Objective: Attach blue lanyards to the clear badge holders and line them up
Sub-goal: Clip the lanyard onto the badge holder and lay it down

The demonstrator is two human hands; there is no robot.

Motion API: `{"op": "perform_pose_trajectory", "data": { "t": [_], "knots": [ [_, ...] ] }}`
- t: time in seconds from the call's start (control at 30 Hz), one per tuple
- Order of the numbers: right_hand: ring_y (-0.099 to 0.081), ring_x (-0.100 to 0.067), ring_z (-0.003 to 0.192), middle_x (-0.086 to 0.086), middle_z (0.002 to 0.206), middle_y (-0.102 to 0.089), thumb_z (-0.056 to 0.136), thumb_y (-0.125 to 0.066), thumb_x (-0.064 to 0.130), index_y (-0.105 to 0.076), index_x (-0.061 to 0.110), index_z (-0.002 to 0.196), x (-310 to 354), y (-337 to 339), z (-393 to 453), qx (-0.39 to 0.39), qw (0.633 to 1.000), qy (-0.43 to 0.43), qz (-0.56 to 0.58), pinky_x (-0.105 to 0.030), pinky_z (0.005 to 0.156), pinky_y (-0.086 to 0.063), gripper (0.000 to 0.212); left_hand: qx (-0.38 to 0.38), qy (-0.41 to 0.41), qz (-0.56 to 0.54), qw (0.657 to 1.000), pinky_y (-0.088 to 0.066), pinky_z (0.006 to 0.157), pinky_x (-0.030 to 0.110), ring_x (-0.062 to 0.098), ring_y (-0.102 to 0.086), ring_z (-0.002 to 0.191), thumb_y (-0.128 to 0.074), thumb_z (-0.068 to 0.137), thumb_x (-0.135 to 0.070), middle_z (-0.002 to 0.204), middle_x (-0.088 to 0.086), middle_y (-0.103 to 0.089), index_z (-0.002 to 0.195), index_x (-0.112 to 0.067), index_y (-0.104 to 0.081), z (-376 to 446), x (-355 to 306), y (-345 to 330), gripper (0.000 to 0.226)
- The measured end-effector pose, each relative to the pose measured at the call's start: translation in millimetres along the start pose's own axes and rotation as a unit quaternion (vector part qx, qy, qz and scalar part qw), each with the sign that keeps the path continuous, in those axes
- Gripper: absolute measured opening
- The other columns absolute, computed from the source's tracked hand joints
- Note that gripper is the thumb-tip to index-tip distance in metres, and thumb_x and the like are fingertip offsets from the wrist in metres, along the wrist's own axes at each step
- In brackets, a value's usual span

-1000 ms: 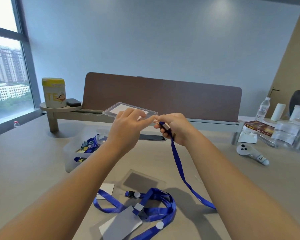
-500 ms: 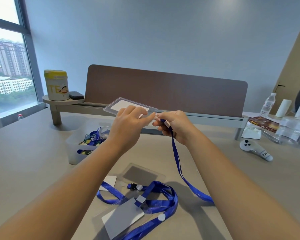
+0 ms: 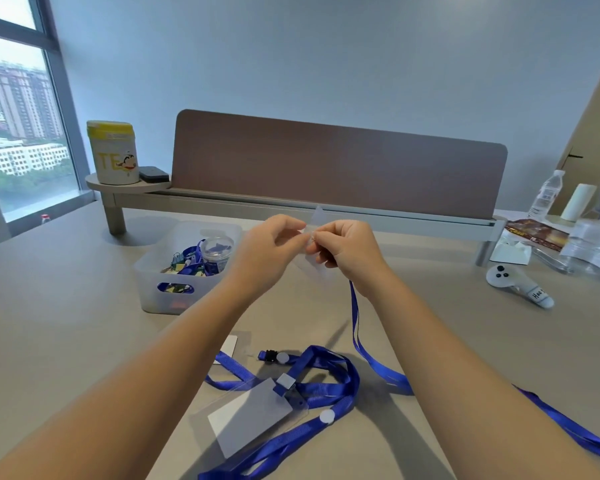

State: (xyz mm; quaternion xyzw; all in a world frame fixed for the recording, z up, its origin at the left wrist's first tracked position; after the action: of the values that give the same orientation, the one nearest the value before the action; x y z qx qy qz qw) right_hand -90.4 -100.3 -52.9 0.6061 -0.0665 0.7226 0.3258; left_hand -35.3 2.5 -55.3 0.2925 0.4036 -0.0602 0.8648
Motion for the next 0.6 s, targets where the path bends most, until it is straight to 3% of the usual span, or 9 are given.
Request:
{"op": "perform_pose_trajectory", "data": {
  "t": [0.1,0.17,0.27,0.4,0.5,0.6],
  "knots": [
    [-0.052,0.004,0.037,0.001,0.061,-0.059,0.089,-0.05,0.007,-0.061,0.008,0.072,-3,-3,-6,-0.003,0.999,0.034,-0.022,-0.005,0.041,-0.041,0.02,0.008,0.043,-0.04,0.998,-0.049,0.082,0.034,0.02,-0.058,0.086,-0.051,0.089,-0.02,0.089,0.007,-0.061,0.1,-0.004,-0.062,0,4,-4,0.022],
    [-0.053,0.003,0.041,0.002,0.062,-0.059,0.09,-0.05,0.008,-0.064,0.003,0.082,-6,-4,-9,0.0,0.999,0.041,-0.03,-0.004,0.042,-0.041,0.018,0.026,0.067,-0.079,0.994,-0.048,0.075,0.03,0.018,-0.056,0.079,-0.051,0.089,-0.019,0.082,0.008,-0.06,0.091,-0.006,-0.064,-2,7,-7,0.018],
    [-0.053,0.002,0.043,0.003,0.063,-0.059,0.091,-0.05,0.01,-0.064,-0.005,0.095,-15,-5,-12,0.013,0.999,0.027,-0.037,-0.003,0.043,-0.041,0.02,0.065,0.102,-0.104,0.987,-0.046,0.071,0.021,0.015,-0.055,0.079,-0.05,0.089,-0.017,0.083,0.004,-0.06,0.092,-0.007,-0.064,-5,13,-12,0.018],
    [-0.052,-0.004,0.052,0.003,0.064,-0.058,0.091,-0.05,0.011,-0.063,-0.005,0.099,-20,-8,-16,0.036,0.998,0.017,-0.04,-0.003,0.044,-0.041,0.022,0.096,0.121,-0.1,0.983,-0.048,0.075,0.024,0.021,-0.057,0.084,-0.052,0.088,-0.017,0.086,0.009,-0.062,0.081,-0.011,-0.063,-7,20,-13,0.014],
    [-0.055,0.006,0.043,0.002,0.063,-0.058,0.091,-0.051,0.009,-0.062,-0.007,0.099,-22,-10,-19,0.053,0.998,0.015,-0.036,-0.002,0.042,-0.04,0.021,0.13,0.125,-0.101,0.978,-0.049,0.079,0.03,0.019,-0.058,0.08,-0.053,0.087,-0.015,0.078,0.005,-0.061,0.077,-0.015,-0.062,-7,23,-13,0.014],
    [-0.054,0.011,0.041,0.002,0.064,-0.057,0.091,-0.05,0.008,-0.062,-0.006,0.099,-24,-12,-21,0.066,0.997,0.019,-0.04,-0.002,0.042,-0.039,0.02,0.139,0.122,-0.079,0.98,-0.051,0.073,0.026,0.016,-0.057,0.074,-0.055,0.086,-0.012,0.074,0.003,-0.061,0.074,-0.016,-0.062,-6,22,-12,0.015]
  ]
}}
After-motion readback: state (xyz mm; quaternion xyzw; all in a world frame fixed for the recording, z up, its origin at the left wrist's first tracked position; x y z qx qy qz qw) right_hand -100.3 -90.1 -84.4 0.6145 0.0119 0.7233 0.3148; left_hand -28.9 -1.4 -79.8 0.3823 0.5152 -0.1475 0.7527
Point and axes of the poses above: each hand's wrist, its own z-axis towards the middle knuckle, its own y-axis out of the back of the hand, x = y × z, the point moved 6 cm from there along z, towards the middle knuckle
